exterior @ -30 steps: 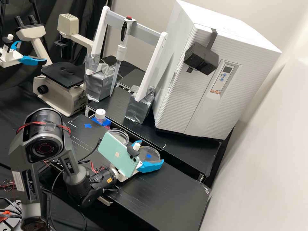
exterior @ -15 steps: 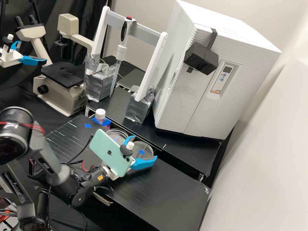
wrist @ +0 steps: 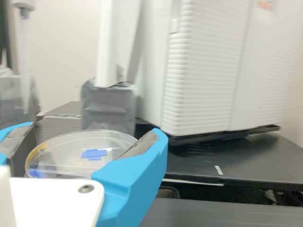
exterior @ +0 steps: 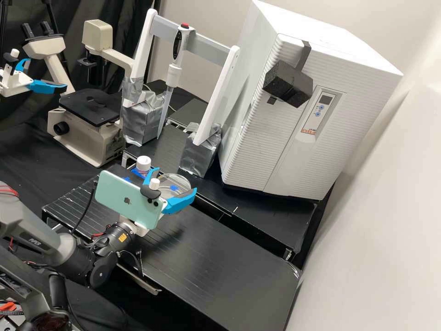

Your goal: Close the lid

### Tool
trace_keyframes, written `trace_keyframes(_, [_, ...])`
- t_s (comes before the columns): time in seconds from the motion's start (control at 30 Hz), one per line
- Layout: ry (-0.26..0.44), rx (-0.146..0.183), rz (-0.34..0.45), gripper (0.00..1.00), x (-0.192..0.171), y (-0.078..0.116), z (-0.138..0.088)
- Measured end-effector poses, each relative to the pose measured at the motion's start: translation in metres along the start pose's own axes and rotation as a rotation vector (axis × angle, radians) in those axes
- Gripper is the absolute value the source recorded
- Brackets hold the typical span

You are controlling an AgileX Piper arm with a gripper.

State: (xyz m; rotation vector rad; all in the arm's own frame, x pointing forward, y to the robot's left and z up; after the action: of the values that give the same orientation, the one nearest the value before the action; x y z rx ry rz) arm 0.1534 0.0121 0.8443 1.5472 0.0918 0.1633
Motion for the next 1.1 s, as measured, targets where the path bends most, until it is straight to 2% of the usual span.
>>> trace_keyframes(0.2, [0.023,-0.03,-0.07,0.0,0.005,-0.011,-0.001])
trace_keyframes(0.37, [0.016,-0.044,-0.095,0.0,0.009,-0.017,0.002])
trace_keyframes(0.73, [-0.042,-0.037,-0.073,0.0,0.011,-0.016,0.011])
trace_keyframes(1.1, [-0.061,-0.02,-0.105,0.0,0.012,-0.02,0.016])
